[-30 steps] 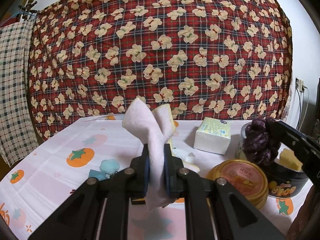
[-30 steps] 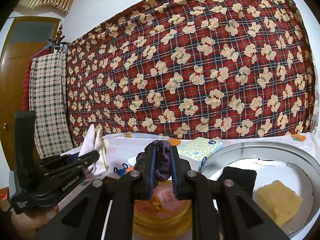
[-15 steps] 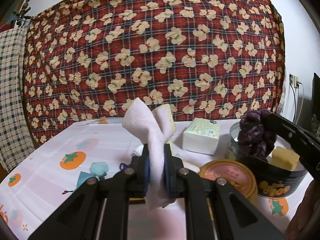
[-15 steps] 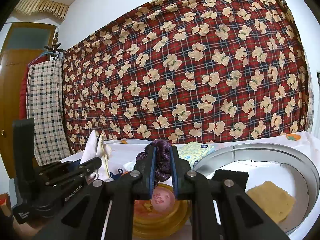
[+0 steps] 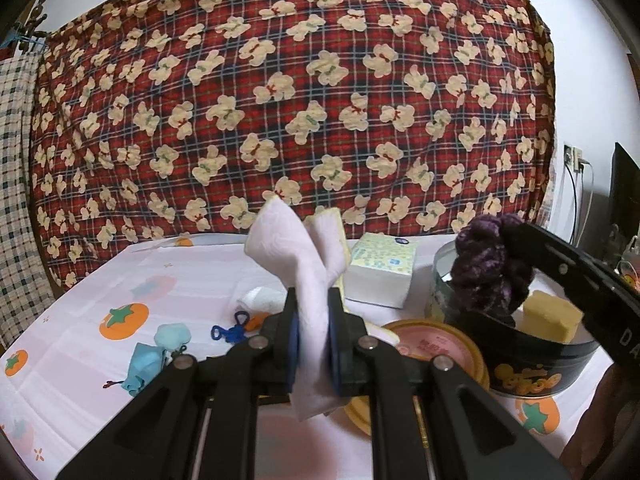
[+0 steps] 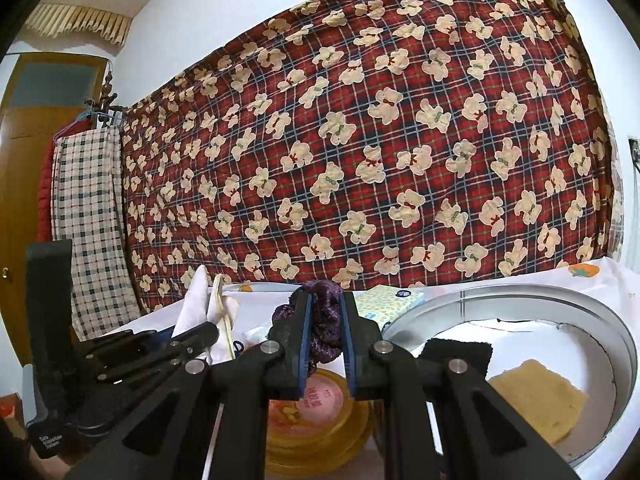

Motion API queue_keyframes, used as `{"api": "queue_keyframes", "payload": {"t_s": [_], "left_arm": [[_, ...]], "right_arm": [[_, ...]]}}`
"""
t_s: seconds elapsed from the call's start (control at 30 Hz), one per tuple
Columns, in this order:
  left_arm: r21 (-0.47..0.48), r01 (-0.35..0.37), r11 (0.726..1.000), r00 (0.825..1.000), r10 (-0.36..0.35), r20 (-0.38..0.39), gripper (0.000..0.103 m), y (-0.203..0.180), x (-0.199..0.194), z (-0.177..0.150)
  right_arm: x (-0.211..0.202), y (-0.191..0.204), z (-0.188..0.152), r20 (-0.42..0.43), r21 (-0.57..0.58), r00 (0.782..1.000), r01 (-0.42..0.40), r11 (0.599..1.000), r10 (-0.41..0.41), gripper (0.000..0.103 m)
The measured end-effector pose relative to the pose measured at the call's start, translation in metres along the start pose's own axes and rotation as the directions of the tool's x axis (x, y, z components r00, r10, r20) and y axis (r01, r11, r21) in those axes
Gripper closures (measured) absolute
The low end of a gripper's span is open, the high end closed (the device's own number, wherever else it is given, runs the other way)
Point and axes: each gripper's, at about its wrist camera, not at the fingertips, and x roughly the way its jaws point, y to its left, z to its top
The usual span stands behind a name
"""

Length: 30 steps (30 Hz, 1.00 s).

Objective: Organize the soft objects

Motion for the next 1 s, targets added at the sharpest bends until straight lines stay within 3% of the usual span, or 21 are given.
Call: {"api": "queue_keyframes", "payload": {"t_s": [0.33,0.73,1.0], "left_arm": [[0.034,0.057,0.998,0.998,-0.057,-0.002,0.092,-0.024,0.001,0.011],[0.044,0.169,0.985,0.982,-0.164,-0.091,0.093,-0.058,0.022,0.017],[0.089,0.186,0.978,0.978,-0.176,-0.11,0.093,-0.077,0.028,0.024]], "right_arm": [[-0.006,-0.018,0.002,0.012,0.011,1.0,0.029,1.0,-0.029,0.087],[-0.015,-0.045,0.004,0.007,0.026,0.998,0.064,0.998,-0.064,0.087],[-0.019,-0.059,0.006,0.005,0.028,0.996,0.09,0.996,-0.09,0.087]]}}
